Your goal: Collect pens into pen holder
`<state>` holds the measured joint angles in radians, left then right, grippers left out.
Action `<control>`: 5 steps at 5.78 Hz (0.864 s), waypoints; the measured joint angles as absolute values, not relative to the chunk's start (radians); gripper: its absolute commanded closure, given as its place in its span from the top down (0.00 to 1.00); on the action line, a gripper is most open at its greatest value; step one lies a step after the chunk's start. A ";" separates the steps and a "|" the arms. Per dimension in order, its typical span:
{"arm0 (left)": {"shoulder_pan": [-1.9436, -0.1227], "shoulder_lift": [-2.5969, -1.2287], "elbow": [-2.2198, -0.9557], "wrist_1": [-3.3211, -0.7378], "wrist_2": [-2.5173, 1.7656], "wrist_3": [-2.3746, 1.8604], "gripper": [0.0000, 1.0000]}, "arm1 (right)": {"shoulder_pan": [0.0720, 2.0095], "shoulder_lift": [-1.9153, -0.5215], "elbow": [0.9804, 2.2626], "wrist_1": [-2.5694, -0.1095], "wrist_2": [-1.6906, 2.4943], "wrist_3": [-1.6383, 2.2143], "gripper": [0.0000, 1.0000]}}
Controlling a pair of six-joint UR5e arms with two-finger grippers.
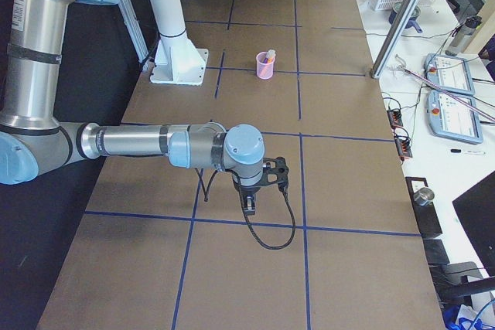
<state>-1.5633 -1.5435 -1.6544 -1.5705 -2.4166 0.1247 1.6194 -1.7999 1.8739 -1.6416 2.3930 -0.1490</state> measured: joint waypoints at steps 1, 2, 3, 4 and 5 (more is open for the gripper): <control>-1.579 -1.557 -1.681 -1.474 -2.404 0.143 1.00 | 1.616 -1.802 1.871 -1.649 2.379 -0.167 1.00; -1.584 -1.560 -1.702 -1.437 -2.400 0.138 1.00 | 1.612 -1.812 1.866 -1.665 2.352 -0.201 1.00; -1.584 -1.557 -1.714 -1.427 -2.400 0.128 1.00 | 1.610 -1.824 1.866 -1.691 2.337 -0.228 1.00; -1.582 -1.542 -1.723 -1.426 -2.401 0.122 1.00 | 1.610 -1.830 1.879 -1.723 2.335 -0.230 1.00; -1.580 -1.522 -1.727 -1.430 -2.401 0.120 1.00 | 1.609 -1.827 1.895 -1.757 2.337 -0.204 1.00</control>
<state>-1.5803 -1.5221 -1.7266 -1.4298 -2.4013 0.1202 1.6086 -1.8268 1.8954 -1.7566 2.3368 -0.2036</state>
